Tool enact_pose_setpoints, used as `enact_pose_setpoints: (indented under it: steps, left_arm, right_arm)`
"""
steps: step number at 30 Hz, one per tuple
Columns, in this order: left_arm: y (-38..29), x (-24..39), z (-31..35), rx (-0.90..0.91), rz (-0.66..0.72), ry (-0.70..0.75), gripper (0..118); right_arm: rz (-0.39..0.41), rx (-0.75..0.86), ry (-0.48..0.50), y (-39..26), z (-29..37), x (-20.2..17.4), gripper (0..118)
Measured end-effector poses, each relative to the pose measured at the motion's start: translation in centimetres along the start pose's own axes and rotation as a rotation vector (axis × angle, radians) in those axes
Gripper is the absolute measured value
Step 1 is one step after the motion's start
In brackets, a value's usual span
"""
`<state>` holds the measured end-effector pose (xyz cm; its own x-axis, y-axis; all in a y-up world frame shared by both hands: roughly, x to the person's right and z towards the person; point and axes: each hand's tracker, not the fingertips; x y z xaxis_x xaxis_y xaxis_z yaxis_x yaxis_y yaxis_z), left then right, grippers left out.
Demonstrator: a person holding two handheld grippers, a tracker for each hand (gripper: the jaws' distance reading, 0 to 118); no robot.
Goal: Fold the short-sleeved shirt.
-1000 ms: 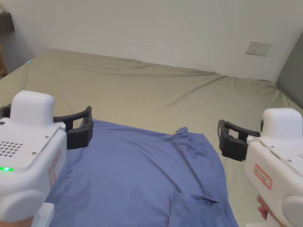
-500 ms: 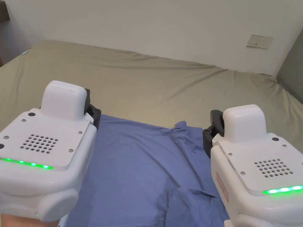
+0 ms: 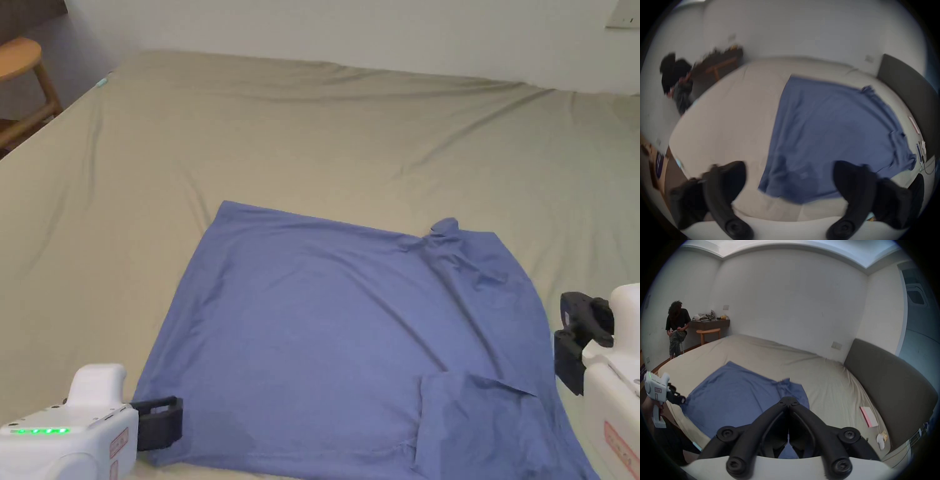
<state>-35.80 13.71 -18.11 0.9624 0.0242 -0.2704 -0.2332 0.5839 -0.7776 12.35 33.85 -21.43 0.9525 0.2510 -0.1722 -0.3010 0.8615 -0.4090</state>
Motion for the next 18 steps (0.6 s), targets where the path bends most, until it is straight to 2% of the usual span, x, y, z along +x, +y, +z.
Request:
enact_pose_setpoints:
  steps: [7,10,11,13,15,16,18]
  left_arm:
    - [-1.6,-1.3,-2.3,-0.038,0.003,0.083,112]
    - [-1.8,-0.4,-3.4,-0.104,-0.085,0.122,94]
    - [-1.8,-0.2,-2.8,-0.056,-0.048,0.101,90]
    - [-1.4,0.2,-2.6,-0.061,-0.067,0.046,71]
    - [-1.0,1.4,-2.1,-0.031,-0.105,0.036,14]
    - [-0.8,2.1,-2.1,-0.027,-0.151,0.054,6]
    - [-0.7,3.2,-1.2,-0.005,-0.196,0.070,6]
  right_arm:
    - [-0.008,-0.106,-0.037,-3.4,-1.2,1.3,2]
    - [-0.026,-0.127,-0.047,-3.5,-0.9,1.2,2]
    - [-0.032,-0.129,-0.056,-3.6,-0.8,1.3,2]
    - [-0.037,-0.135,-0.063,-3.6,-0.7,1.4,2]
    - [-0.044,-0.146,-0.071,-3.9,-0.8,1.6,2]
    - [-0.047,-0.154,-0.073,-4.1,-1.0,1.7,2]
    - [-0.056,-0.214,-0.083,-5.0,-1.7,2.1,3]
